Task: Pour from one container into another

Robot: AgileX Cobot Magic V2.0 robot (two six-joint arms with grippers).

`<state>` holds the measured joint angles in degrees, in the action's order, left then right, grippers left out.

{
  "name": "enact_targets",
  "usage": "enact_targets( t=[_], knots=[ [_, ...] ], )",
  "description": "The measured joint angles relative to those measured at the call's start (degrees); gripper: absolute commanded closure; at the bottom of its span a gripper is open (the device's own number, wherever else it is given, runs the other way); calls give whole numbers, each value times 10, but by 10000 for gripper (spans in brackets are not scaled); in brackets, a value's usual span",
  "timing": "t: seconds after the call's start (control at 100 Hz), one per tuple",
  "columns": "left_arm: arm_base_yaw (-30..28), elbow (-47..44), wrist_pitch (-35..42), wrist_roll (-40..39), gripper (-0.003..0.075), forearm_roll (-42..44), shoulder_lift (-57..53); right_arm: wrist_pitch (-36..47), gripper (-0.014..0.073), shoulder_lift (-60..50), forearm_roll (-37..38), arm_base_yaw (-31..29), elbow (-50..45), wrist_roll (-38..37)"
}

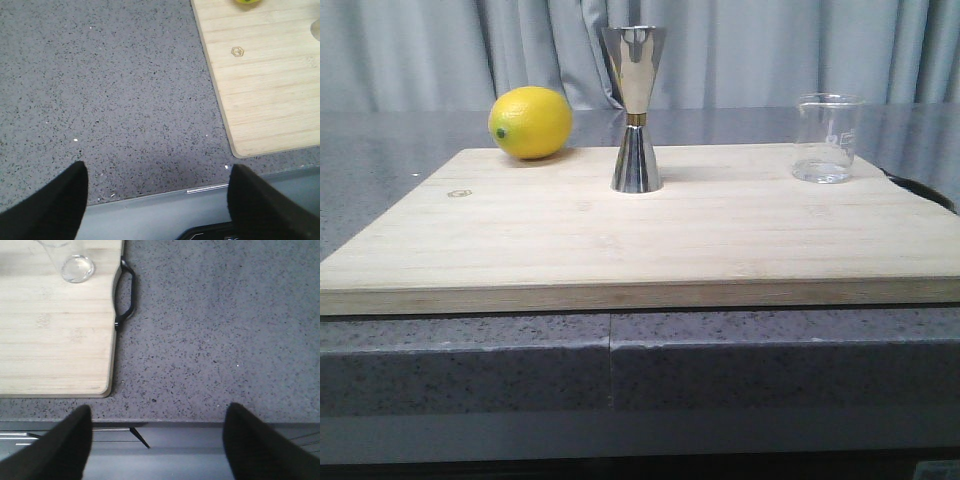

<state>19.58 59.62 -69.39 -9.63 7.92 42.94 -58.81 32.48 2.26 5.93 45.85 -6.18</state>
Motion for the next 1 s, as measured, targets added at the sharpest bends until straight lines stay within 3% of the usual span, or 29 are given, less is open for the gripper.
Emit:
enact_targets(
  t=[0.15, 0.41, 1.0],
  knots=[
    [0, 0, 6, 0, 505, 4, 0, 1, 468, 0, 0, 0, 0, 0],
    [0, 0, 10, 0, 741, 4, 0, 1, 658, 0, 0, 0, 0, 0],
    [0, 0, 10, 0, 741, 4, 0, 6, 658, 0, 0, 0, 0, 1]
  ],
)
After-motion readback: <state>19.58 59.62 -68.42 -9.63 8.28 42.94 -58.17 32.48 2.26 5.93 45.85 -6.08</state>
